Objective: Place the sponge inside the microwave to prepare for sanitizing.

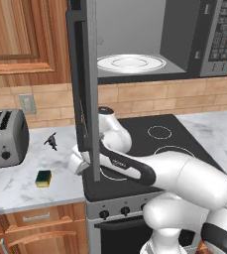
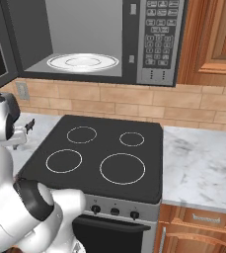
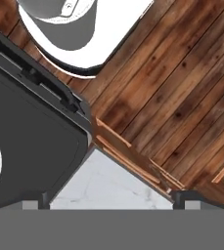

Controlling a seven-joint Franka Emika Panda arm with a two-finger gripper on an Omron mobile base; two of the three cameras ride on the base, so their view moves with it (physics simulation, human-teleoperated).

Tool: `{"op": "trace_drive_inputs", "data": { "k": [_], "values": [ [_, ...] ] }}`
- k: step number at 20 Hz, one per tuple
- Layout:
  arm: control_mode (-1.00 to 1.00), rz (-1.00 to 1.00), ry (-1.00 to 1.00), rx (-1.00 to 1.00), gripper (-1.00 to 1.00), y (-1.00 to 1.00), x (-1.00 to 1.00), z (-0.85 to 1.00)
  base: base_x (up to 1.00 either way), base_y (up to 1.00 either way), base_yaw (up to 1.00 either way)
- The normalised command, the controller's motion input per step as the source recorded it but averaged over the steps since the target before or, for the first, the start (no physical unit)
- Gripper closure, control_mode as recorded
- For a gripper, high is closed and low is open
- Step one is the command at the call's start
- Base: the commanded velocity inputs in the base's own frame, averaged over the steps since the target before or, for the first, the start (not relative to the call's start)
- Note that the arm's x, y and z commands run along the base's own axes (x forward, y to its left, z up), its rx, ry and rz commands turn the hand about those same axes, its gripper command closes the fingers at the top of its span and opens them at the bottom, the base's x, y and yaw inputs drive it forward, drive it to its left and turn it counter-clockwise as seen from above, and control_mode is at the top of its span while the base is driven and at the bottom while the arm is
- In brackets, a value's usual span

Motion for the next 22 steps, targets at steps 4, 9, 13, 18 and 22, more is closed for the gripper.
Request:
{"op": "trace_drive_inputs", "data": {
  "k": [4, 9, 13, 18, 22],
  "values": [
    [-1.0, 0.12, 0.0, 0.03, -1.0, 0.23, 0.23, -0.28, 0.0, 0.0, 0.0],
    [-1.0, 0.11, 0.0, 0.02, -1.0, 0.19, 0.2, -0.18, 0.0, 0.0, 0.0],
    [-1.0, 0.02, 0.0, 0.0, -1.0, 0.4, 0.2, -0.17, 0.0, 0.0, 0.0],
    [-1.0, 0.0, 0.0, 0.0, -1.0, 0.36, 0.24, -0.16, 0.0, 0.0, 0.0],
    [-1.0, 0.0, -0.03, 0.0, -1.0, 0.3, 0.16, -0.18, 0.0, 0.0, 0.0]
  ]
}}
